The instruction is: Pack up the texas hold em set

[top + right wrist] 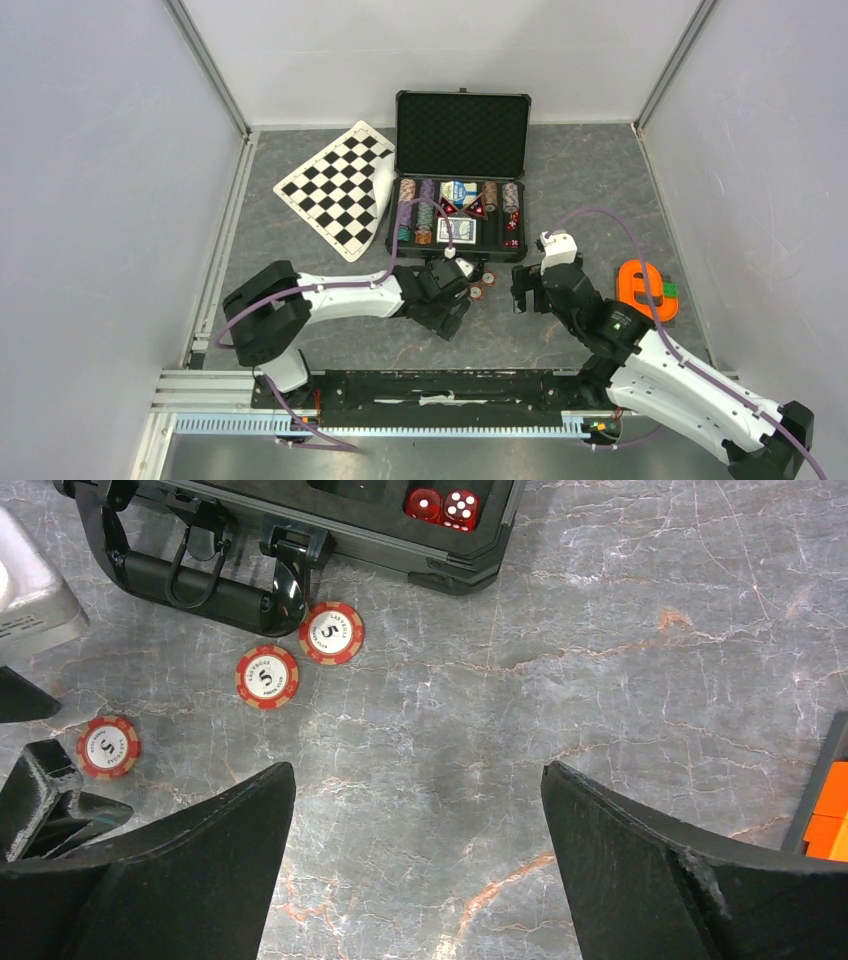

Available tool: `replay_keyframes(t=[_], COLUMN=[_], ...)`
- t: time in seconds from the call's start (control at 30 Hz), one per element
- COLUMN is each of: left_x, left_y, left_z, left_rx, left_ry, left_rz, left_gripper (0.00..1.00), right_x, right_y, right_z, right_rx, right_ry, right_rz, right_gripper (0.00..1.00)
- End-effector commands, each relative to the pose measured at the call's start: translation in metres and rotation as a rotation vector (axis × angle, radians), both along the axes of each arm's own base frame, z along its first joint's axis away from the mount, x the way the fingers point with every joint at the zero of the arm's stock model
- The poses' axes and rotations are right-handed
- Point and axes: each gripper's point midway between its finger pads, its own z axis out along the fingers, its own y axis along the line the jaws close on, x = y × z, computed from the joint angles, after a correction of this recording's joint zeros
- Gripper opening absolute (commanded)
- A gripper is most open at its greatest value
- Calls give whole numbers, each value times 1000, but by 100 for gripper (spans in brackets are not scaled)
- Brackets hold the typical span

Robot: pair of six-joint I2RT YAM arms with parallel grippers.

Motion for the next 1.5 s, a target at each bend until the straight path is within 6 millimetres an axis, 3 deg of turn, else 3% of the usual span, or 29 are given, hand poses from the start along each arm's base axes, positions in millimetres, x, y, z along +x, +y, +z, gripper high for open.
replay_keyframes(t=[0.0,0.73,0.93,1.47], left_x=[10,9,12,21], left_y=[-21,-16,-15,-22], left_z=[7,-2,1,32], left_rx=[-42,66,61,-7], left_ry=[-26,-65,-83,-132], left_rz=[44,61,78,94], left_gripper=[90,51,47,44], right_x=[2,2,2,3], right_y=[-3,-1,0,6], right_z=[8,7,7,3], right_rx=[20,28,30,34], right_ry=[-21,-18,-19,-8], right_rz=[-28,-25,-20,-5], right_gripper=[99,99,99,99])
